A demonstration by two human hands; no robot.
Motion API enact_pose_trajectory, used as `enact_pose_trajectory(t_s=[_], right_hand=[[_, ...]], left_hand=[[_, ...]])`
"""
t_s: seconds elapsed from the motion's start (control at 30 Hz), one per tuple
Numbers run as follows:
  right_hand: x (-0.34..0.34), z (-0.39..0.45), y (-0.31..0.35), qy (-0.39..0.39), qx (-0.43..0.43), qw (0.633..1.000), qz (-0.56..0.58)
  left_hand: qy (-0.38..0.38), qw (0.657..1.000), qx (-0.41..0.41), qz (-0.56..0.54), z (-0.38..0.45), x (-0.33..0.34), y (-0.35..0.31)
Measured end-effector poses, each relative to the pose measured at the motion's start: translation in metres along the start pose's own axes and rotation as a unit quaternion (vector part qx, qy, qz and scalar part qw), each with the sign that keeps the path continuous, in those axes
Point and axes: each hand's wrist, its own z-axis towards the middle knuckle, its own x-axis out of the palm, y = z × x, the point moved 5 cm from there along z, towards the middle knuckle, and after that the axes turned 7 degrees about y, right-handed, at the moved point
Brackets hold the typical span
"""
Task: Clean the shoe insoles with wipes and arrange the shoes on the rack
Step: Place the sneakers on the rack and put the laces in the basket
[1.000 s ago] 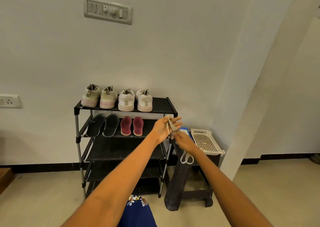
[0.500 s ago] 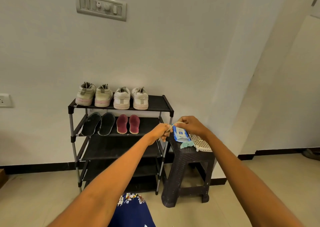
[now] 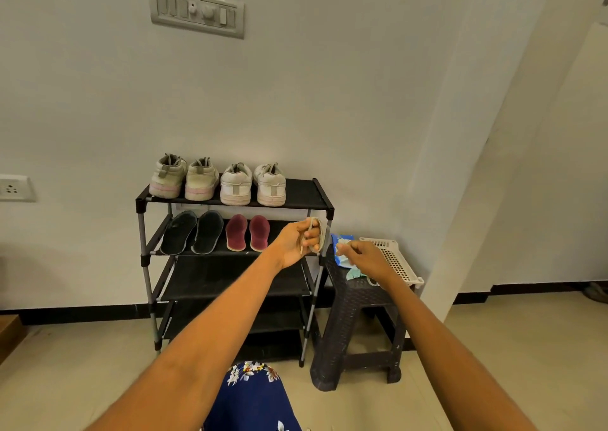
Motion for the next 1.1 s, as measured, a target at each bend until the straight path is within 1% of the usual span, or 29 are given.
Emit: enact_pose_trajectory(t_s=[0.03, 0.13, 0.17, 0.23, 0.3, 0.43, 0.5, 0.53, 0.6, 0.67, 0.7, 0.77, 0.87, 0.93, 0.97, 1.03, 1.1], right_hand=[[0.002, -0.001, -0.004, 0.009, 0.007, 1.0, 0.001], [0.011, -0.003, -0.025, 0.085, 0.06, 0.995, 0.001], [0.013, -0.003, -0.033, 0.098, 0.077, 0.992, 0.016], [0.014, -0.004, -0.043, 0.093, 0.094, 0.99, 0.048], [0.016, -0.004, -0.043, 0.093, 0.084, 0.988, 0.088], [0.023, -0.001, -0.026, 0.091, 0.051, 0.975, 0.198], [0.029, 0.002, -0.021, 0.086, 0.067, 0.969, 0.221], [0.033, 0.003, -0.019, 0.078, 0.075, 0.971, 0.215], [0.039, 0.007, -0.014, 0.051, 0.075, 0.983, 0.158], [0.045, 0.011, -0.006, 0.036, 0.054, 0.995, 0.078], [0.048, 0.013, -0.002, 0.032, 0.039, 0.997, 0.06], [0.056, 0.016, 0.005, 0.032, 0.014, 0.997, 0.063], [0.063, 0.02, 0.007, 0.049, 0.027, 0.997, 0.057], [0.063, 0.022, 0.008, 0.043, 0.034, 0.998, 0.042], [0.062, 0.024, 0.008, 0.023, 0.03, 0.998, 0.047], [0.057, 0.026, 0.012, -0.041, 0.021, 0.996, 0.074], [0.054, 0.028, 0.015, -0.099, 0.03, 0.989, 0.109]], left_hand=[[-0.023, 0.999, 0.016, -0.02, 0.0, -0.003, -0.002], [-0.102, 0.991, 0.061, -0.053, 0.001, -0.014, -0.007], [-0.129, 0.987, 0.072, -0.055, 0.0, -0.018, -0.009], [-0.177, 0.979, 0.082, -0.051, -0.001, -0.024, -0.011], [-0.206, 0.975, 0.074, -0.029, -0.005, -0.027, -0.011], [-0.244, 0.969, 0.017, 0.047, -0.012, -0.028, 0.0], [-0.267, 0.957, -0.011, 0.113, -0.013, -0.027, 0.005], [-0.277, 0.947, -0.025, 0.159, -0.012, -0.027, 0.006], [-0.282, 0.932, -0.037, 0.226, -0.01, -0.025, 0.01], [-0.266, 0.93, -0.033, 0.25, -0.007, -0.022, 0.016], [-0.256, 0.93, -0.033, 0.262, -0.006, -0.02, 0.018], [-0.239, 0.927, -0.038, 0.286, -0.005, -0.018, 0.022], [-0.238, 0.922, -0.046, 0.302, -0.009, -0.02, 0.02], [-0.231, 0.924, -0.054, 0.301, -0.011, -0.025, 0.019], [-0.226, 0.923, -0.059, 0.305, -0.012, -0.028, 0.019], [-0.216, 0.919, -0.062, 0.324, -0.014, -0.032, 0.019], [-0.203, 0.918, -0.046, 0.336, -0.017, -0.033, 0.017]])
